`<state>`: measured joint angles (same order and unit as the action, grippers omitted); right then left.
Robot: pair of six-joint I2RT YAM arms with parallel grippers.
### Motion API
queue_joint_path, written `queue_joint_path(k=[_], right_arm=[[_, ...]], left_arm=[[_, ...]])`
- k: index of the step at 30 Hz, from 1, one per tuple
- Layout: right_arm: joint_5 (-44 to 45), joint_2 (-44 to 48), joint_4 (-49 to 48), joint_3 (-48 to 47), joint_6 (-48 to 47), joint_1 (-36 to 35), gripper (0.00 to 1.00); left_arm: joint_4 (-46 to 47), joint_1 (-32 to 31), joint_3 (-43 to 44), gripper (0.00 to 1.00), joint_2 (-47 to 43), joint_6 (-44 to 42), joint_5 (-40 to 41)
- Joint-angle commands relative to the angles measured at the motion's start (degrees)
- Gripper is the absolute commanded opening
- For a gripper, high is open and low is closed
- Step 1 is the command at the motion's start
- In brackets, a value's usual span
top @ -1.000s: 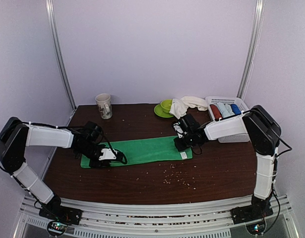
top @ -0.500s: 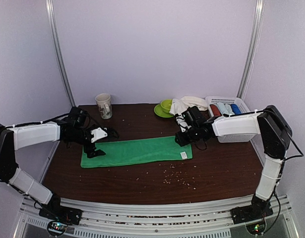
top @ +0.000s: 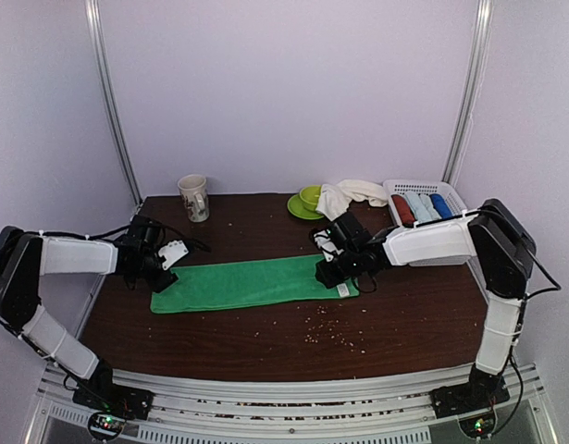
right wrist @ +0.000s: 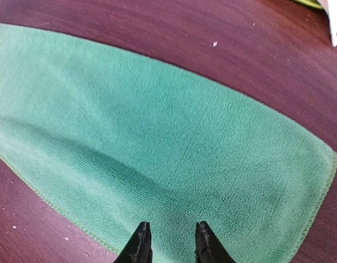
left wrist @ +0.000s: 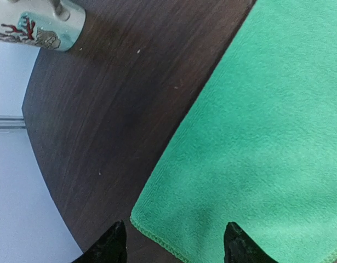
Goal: Roll the towels
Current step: Pick up the towel from the center of the board.
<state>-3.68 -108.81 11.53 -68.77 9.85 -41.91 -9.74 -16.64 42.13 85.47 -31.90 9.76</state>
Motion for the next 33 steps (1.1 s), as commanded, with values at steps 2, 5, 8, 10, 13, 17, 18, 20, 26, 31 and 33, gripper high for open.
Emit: queue_joint_path(k=[2, 5, 8, 10, 13, 17, 18, 20, 26, 31, 33], right_arm=[[1.27, -2.88, 0.62, 2.34, 2.41, 0.34, 0.27], [3.94, -3.37, 2.68, 2.44, 2.64, 0.34, 0.26], [6.21, -3.1, 4.92, 2.18, 2.51, 0.34, 0.26], [7.16, -2.6, 6.37, 1.92, 2.23, 0.34, 0.26], [7.26, -1.06, 7.87, 1.34, 1.94, 0.41, 0.27], [6.94, 2.57, 8.91, 0.13, 2.55, 0.63, 0.39], [6.87, 3.63, 8.9, -0.07, 3.01, 0.88, 0.43], [6.65, 5.73, 8.33, 0.0, 4.0, 1.9, 0.48], [2.3, 8.2, 5.37, 2.06, 7.28, 7.7, 0.54], [-3.21, 7.17, 1.78, 4.05, 10.0, 11.2, 0.54], [-4.1, 6.04, 1.3, 4.09, 10.62, 11.76, 0.54]], left_arm=[[5.58, 0.36, -1.28, 0.62, 3.81, 2.87, 9.99], [6.49, 0.43, -1.36, 0.62, 5.37, 2.38, 10.87], [7.22, 0.39, -1.6, 0.63, 5.75, 1.67, 10.93], [7.28, 0.53, -1.7, 0.65, 5.65, 1.25, 11.07], [6.62, 0.85, -1.85, 0.79, 4.49, 0.36, 10.59], [3.5, 1.73, -1.44, 0.98, -0.19, -0.7, 8.15], [2.09, 2.07, -1.17, 0.98, -1.63, -0.75, 6.92], [-0.29, 2.23, -0.96, 0.98, -4.35, -0.62, 5.22], [-2.69, 2.23, -3.57, 0.98, -6.9, -1.79, 3.14], [-2.61, 2.28, -6.26, 0.98, -6.27, -2.99, 3.01], [-3.05, 2.27, -6.8, 0.98, -5.9, -3.6, 3.33]])
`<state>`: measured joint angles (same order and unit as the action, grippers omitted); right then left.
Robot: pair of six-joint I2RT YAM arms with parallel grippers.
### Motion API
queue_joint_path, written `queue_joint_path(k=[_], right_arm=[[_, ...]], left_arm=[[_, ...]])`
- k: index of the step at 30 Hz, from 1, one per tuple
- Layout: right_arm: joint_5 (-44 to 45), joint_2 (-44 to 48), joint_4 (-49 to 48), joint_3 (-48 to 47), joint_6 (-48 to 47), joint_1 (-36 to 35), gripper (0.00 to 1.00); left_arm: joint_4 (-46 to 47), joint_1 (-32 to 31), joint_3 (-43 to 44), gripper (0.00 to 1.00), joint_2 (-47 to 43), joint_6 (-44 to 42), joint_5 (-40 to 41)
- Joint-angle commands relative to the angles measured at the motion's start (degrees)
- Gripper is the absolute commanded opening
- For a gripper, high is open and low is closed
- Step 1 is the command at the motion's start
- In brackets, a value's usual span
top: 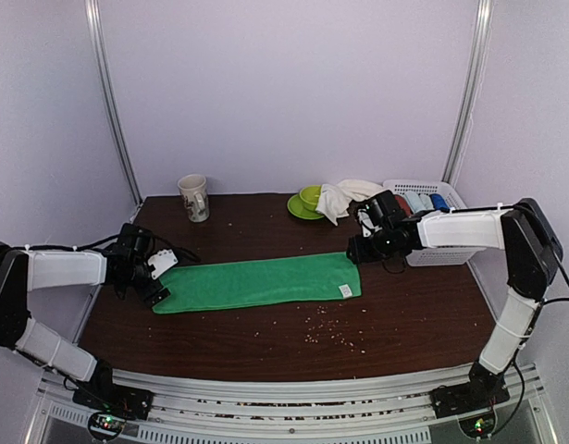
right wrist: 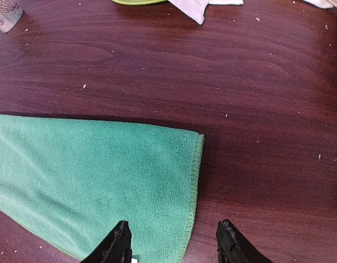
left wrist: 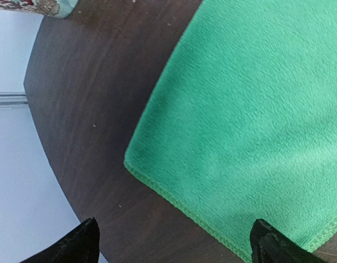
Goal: Roll the towels
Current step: Pick up the towel from the center of the board.
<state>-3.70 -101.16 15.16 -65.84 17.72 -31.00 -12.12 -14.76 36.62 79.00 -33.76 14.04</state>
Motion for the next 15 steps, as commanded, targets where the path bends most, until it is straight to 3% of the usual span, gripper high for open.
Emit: queue_joint_path(k=[1, 15], right_arm=[[-4.45, -2.31, -2.62, 1.16, 3.09, 1.12, 0.53], [-6.75, -7.04, -6.33, 5.16, 7.6, 2.35, 0.52]], left_arm=[[-0.52, 0.36, -1.59, 0.98, 0.74, -2.11, -0.5], [-0.03, 0.36, -4.15, 0.98, -0.3, -4.66, 1.01]])
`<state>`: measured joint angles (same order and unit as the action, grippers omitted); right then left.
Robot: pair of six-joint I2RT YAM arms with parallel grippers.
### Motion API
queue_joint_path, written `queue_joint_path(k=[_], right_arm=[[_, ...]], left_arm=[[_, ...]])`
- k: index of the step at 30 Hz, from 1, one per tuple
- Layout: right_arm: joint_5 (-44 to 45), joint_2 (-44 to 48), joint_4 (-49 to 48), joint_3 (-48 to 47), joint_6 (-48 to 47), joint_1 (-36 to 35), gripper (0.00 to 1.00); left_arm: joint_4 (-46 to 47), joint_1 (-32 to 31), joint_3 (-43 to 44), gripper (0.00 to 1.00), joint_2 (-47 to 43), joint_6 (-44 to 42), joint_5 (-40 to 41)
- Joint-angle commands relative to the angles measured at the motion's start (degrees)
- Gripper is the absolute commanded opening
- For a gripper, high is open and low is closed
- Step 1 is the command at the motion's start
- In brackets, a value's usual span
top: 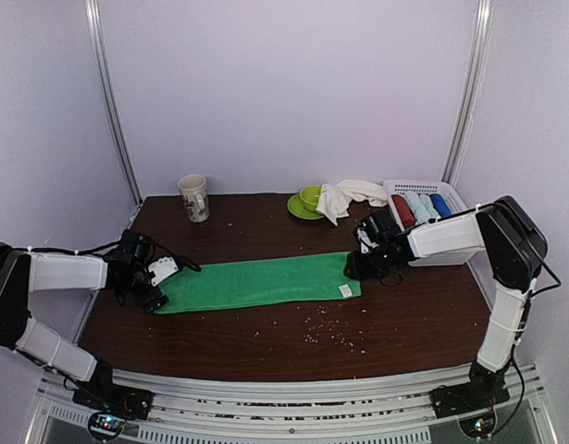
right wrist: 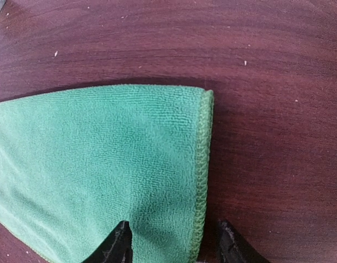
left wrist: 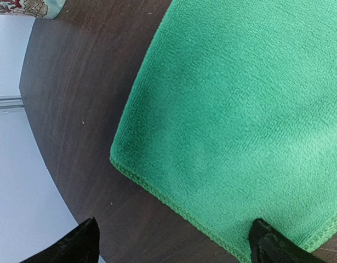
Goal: Roll the towels
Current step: Pick up the towel from the center of the board.
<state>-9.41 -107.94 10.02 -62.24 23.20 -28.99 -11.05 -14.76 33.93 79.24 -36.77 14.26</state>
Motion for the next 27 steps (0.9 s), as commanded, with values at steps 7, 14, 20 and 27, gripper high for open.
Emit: queue_joint_path(k=[7, 14, 20, 27], right_arm=[[-4.04, -1.41, -2.69, 2.69, 4.18, 0.32, 0.49], [-5.67, -3.67, -4.82, 2.89, 6.7, 0.25, 0.39], [-5.6, -4.72, -5.01, 2.93, 7.63, 0.0, 0.28], [-3.78, -4.01, -2.2, 1.77, 6.47, 0.09, 0.0]], left_arm=[[-0.74, 0.35, -0.65, 0.98, -1.9, -0.59, -1.07], [-0.89, 0.35, -0.42, 0.98, -3.31, -0.45, -2.06], [-0.86, 0.35, -0.37, 0.98, -4.85, -0.73, -2.13], [-2.05, 0.39, 0.66, 0.98, -7.33, 0.04, -2.28]])
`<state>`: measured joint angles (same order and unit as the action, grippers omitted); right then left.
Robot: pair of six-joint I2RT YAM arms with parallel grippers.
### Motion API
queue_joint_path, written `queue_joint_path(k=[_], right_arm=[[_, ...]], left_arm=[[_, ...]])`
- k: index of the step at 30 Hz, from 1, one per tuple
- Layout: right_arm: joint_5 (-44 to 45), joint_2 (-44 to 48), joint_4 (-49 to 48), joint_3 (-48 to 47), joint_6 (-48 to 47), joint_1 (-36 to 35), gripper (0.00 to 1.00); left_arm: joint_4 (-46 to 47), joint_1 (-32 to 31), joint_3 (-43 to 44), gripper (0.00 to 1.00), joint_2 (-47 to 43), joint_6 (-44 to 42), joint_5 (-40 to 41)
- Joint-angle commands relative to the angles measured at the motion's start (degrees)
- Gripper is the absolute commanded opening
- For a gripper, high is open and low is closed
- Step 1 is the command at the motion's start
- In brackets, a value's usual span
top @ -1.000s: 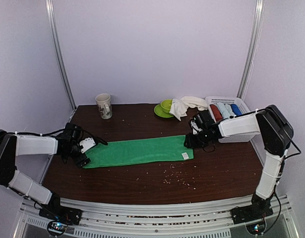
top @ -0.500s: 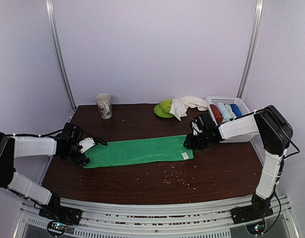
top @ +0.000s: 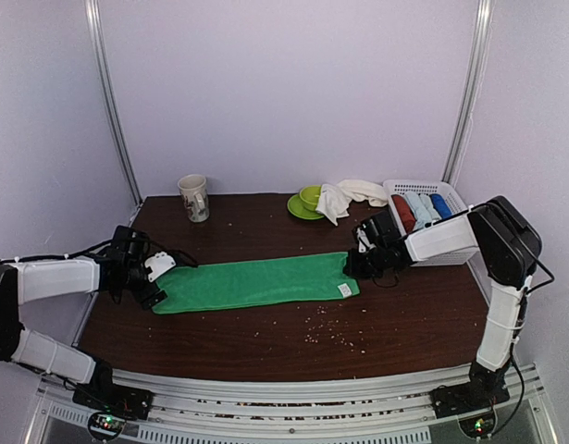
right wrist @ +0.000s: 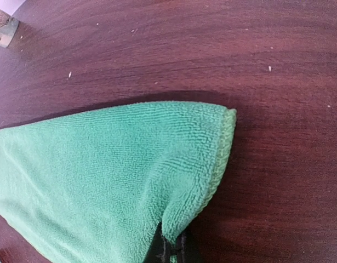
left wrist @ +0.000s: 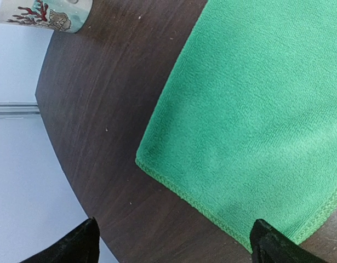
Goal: Roll the towels
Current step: Pick up the towel from the center of the board.
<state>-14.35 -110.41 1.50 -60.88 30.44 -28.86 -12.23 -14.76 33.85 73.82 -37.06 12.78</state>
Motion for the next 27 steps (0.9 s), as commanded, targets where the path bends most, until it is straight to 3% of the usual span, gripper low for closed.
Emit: queue_joint_path(k=[1, 8, 14, 18, 27], right_arm=[[2.2, -0.59, 7.69, -0.04, -1.52, 0.28, 0.0], [5.91, 10.4, 17.82, -3.08, -7.52, 8.41, 0.0], [7.59, 13.56, 24.9, -9.32, -12.41, 11.59, 0.0], [7.17, 11.81, 27.01, -13.38, -12.44, 5.81, 0.0], [2.17, 0.95, 21.33, -22.91, -6.06, -10.06, 0.0]], left_arm=[[-1.01, 0.35, 0.92, 0.98, -2.16, 0.56, -0.52], [-1.65, 0.35, 1.17, 0.98, -3.57, 1.47, 0.88], [-2.37, 0.35, 1.46, 0.98, -3.87, 2.29, 0.22], [-3.15, 0.35, 1.98, 0.98, -4.02, 3.22, -0.69], [-3.85, 0.35, 2.26, 0.98, -4.17, 4.43, -1.24]])
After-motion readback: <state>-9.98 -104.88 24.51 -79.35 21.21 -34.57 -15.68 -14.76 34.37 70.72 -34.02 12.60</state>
